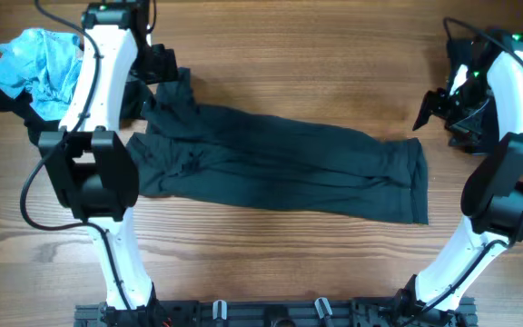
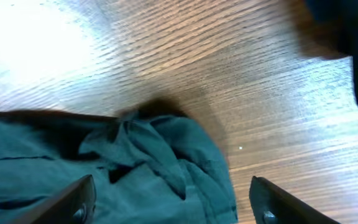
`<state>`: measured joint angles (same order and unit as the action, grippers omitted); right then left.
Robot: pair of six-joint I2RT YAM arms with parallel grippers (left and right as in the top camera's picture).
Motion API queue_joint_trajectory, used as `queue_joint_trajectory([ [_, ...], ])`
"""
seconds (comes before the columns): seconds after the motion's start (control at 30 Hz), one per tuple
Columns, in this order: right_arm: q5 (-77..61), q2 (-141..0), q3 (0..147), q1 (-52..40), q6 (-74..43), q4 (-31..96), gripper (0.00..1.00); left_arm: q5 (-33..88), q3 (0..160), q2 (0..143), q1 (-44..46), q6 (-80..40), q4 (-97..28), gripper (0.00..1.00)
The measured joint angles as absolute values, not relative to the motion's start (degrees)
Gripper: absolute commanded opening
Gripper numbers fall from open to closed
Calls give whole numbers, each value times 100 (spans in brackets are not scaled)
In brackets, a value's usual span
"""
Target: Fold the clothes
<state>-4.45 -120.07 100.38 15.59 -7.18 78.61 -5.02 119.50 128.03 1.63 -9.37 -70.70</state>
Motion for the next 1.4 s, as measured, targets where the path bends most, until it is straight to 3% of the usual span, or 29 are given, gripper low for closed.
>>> queue_joint_trajectory([
  [0.17, -386, -12009, 9214, 1553, -596, 7207, 62, -211, 11950, 12803, 73, -934, -6936, 90],
  [0.43, -801, -12007, 8359, 1555, -222, 6473, 55, -91, 11950, 12803, 78, -937, -6761, 92],
  [0.53, -1155, -12009, 8359, 1553, 32, 6357, 35, -91, 11950, 12803, 78, -937, -6711, 92],
  [0.6, -1291, -12009, 8359, 1553, 121, 6263, 11, -91, 11950, 12803, 78, -937, -6657, 93],
  [0.63, -1354, -12007, 8357, 1553, 158, 6191, 4, -89, 11950, 12803, 78, -937, -6637, 93],
  [1.2, -1715, -12009, 8337, 1546, -40, 4233, 7, -89, 11950, 12803, 78, -937, -5975, 93],
  [1.23, -1717, -12009, 8340, 1546, -40, 4228, 26, -89, 11950, 12803, 78, -937, -5964, 93],
  [1.3, -1717, -12009, 8412, 1546, -60, 4329, 54, -89, 11950, 12803, 78, -937, -5953, 92],
  [1.33, -1717, -12009, 8536, 1546, -30, 4431, 62, -78, 11950, 12803, 78, -934, -5955, 91],
  [1.4, -1719, -12009, 8895, 1546, 21, 4759, 66, -47, 11950, 12803, 78, -937, -5986, 91],
])
